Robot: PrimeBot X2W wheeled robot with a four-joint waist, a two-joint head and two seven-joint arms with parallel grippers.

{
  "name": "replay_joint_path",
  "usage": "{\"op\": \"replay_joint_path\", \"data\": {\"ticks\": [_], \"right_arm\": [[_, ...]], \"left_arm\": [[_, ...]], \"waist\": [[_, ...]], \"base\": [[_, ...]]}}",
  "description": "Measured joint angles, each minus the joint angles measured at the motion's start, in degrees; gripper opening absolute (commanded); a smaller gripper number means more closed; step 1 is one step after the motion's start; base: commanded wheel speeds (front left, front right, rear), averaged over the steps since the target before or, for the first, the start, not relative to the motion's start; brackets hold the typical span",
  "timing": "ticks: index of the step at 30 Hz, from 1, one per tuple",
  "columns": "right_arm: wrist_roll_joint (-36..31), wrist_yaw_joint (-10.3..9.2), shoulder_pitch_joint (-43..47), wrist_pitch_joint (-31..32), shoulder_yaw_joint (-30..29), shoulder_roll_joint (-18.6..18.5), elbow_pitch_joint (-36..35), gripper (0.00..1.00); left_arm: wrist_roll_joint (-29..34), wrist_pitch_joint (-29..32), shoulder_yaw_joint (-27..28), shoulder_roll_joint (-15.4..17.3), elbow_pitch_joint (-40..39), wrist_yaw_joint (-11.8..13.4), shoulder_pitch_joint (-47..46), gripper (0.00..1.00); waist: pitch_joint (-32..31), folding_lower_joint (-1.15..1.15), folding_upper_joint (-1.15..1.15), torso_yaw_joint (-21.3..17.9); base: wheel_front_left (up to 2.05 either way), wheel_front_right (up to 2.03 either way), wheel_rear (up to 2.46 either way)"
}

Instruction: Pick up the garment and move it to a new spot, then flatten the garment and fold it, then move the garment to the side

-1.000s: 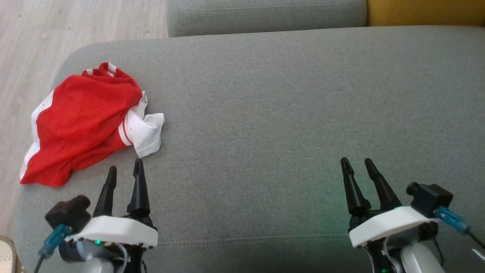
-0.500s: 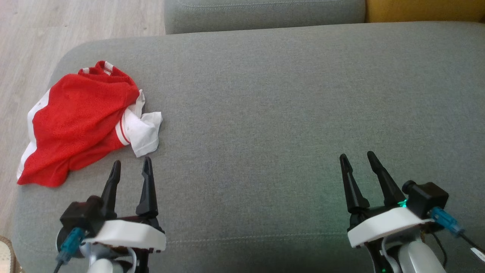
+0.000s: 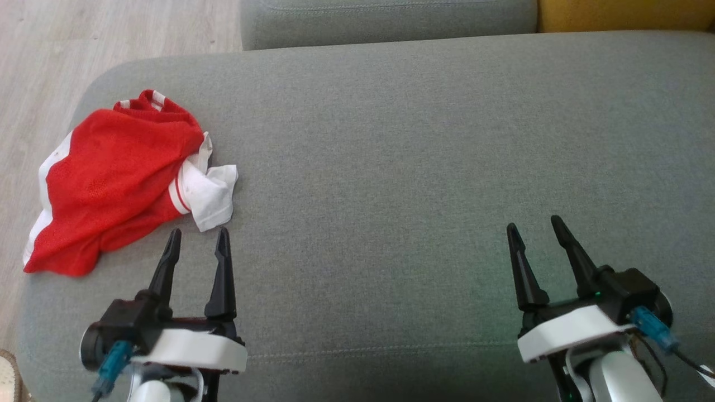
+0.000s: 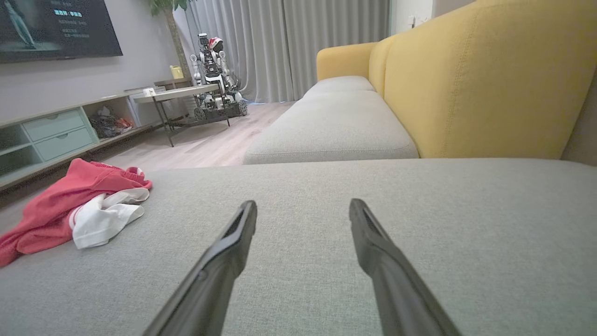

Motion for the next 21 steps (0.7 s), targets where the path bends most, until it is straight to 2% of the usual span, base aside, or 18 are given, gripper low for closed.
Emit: {"op": "replay_joint_path", "data": {"ticks": [7, 21], "right_arm": [[-3.3, 0.0, -1.0, -0.9, 0.0, 0.0, 0.1, 1.0], [-3.4, 0.0, -0.9, -0.9, 0.0, 0.0, 0.2, 1.0]], "left_arm": [[2.1, -0.5, -0.1, 0.0, 0.2, -0.5, 0.0, 1.0], [1.3, -0.5, -0.2, 0.0, 1.0, -0.9, 0.2, 1.0]], "waist": [[0.2, 0.0, 0.0, -0.2], [-0.7, 0.0, 0.0, -0.3]], "base": [[0.0, 0.0, 0.0], [0.0, 0.0, 0.0]]}}
